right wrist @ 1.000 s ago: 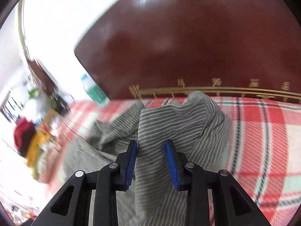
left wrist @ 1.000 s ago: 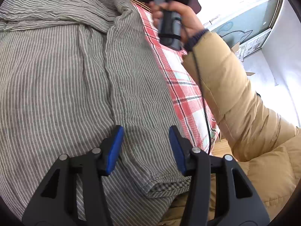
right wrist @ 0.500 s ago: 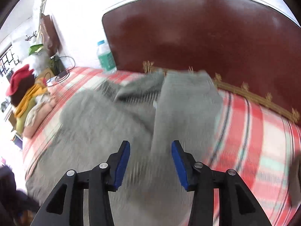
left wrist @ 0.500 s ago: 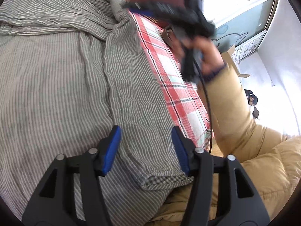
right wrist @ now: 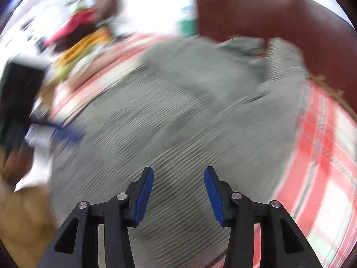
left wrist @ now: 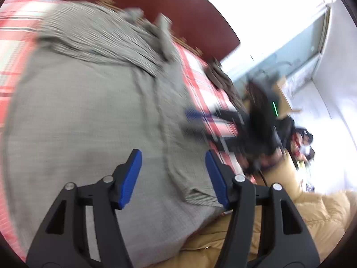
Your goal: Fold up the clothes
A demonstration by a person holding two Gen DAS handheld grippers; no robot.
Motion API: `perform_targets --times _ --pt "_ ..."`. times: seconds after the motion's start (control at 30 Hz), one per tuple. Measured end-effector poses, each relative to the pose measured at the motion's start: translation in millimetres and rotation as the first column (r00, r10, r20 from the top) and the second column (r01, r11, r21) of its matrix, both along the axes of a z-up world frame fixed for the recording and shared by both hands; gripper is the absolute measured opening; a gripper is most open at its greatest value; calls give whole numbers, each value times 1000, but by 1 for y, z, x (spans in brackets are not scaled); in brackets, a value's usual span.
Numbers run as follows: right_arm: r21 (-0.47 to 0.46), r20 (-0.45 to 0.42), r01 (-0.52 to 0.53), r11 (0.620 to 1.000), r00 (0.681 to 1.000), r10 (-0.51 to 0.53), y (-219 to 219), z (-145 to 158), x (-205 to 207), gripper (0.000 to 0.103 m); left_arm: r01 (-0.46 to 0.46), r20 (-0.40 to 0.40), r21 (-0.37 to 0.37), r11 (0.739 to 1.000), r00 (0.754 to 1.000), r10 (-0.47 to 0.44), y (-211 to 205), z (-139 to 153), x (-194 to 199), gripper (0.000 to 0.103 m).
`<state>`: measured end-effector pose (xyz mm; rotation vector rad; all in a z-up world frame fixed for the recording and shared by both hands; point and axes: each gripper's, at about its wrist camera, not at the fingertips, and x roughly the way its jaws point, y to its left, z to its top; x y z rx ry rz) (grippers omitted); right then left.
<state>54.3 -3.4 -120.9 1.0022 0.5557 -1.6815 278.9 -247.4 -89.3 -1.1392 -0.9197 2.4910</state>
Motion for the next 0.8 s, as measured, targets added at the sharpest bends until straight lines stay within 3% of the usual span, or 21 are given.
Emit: perform_targets --times 0.1,0.17,0.27,0.37,0.43,0.47,0.5,0.53,0.73,0.8 --pt "126 -25 -116 985 992 121 7 -21 48 49 -112 -4 -45 993 994 112 -16 11 13 64" --pt "144 -61 -124 982 989 133 12 -19 60 50 -183 -1 -72 981 983 183 -38 9 29 64" --pt "108 -34 -114 988 992 118 1 4 50 49 -270 18 -106 957 962 273 -65 2 52 65" --pt "20 -32 -77 997 996 78 -27 34 31 51 -309 50 -117 944 947 317 -79 -9 64 75" --pt "1 -59 -63 998 996 63 -62 45 22 55 -299 75 -124 946 948 309 -79 -19 64 75" --pt "-8 -72 -57 998 996 56 -82 50 16 61 -289 87 -128 949 950 301 -78 -23 63 75" --pt "-18 -85 -51 999 995 49 -101 54 10 77 -275 100 -135 952 952 289 -76 -28 61 75" --pt "-12 -99 -36 999 994 35 -120 56 1 80 -256 114 -144 956 955 273 -73 -32 57 75" --pt "62 -151 -3 998 989 12 -248 48 -30 80 -130 140 -175 976 978 155 -55 -40 39 75" --pt "77 -131 45 996 991 -35 -278 40 -42 80 -122 144 -155 980 979 145 -58 -41 37 69"
